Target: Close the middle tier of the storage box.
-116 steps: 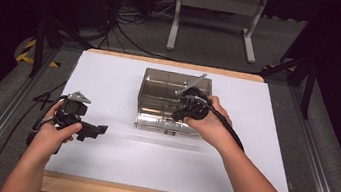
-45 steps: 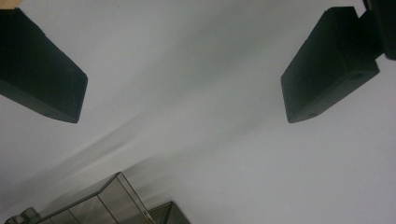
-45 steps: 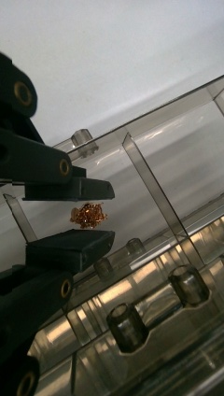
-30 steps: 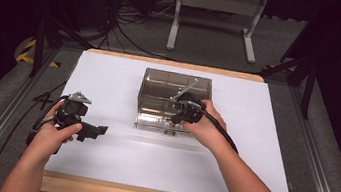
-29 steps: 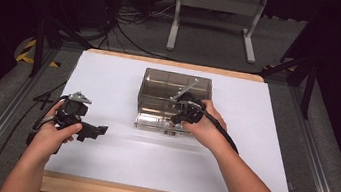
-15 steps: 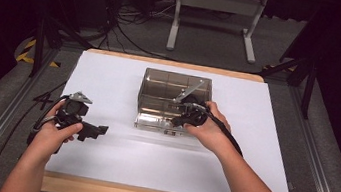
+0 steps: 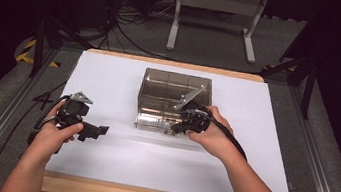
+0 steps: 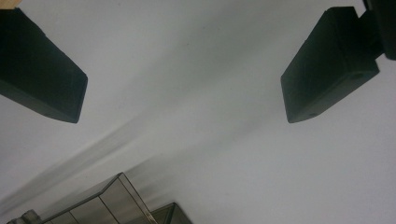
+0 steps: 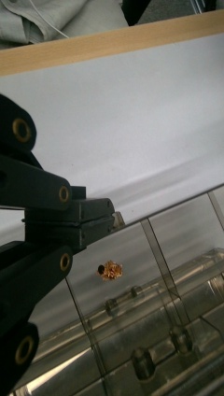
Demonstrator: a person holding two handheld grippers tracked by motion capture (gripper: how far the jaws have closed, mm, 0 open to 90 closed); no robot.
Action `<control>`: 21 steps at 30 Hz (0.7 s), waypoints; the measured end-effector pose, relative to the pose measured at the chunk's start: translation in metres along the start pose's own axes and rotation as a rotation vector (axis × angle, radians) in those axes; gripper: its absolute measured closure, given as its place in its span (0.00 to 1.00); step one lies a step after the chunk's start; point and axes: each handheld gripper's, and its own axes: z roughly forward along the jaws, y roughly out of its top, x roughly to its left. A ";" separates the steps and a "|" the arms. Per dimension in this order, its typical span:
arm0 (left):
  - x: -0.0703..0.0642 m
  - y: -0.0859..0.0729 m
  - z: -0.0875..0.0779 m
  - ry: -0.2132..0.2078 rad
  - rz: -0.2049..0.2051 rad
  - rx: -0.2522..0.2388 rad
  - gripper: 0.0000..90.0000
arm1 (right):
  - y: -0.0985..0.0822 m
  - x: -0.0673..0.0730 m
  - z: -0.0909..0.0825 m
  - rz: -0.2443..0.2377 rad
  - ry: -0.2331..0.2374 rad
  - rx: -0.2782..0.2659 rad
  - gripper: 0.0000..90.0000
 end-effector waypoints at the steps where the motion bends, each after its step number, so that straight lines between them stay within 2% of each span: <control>1: 0.000 0.000 0.000 0.000 0.000 0.000 0.01 | -0.001 0.001 0.000 -0.002 0.004 0.003 1.00; 7: 0.000 0.000 0.000 -0.002 0.001 0.000 0.01 | -0.004 0.004 0.002 -0.016 0.012 0.010 1.00; 21: 0.000 0.000 0.000 -0.003 0.000 0.002 0.01 | -0.010 0.011 0.013 -0.046 0.035 0.068 1.00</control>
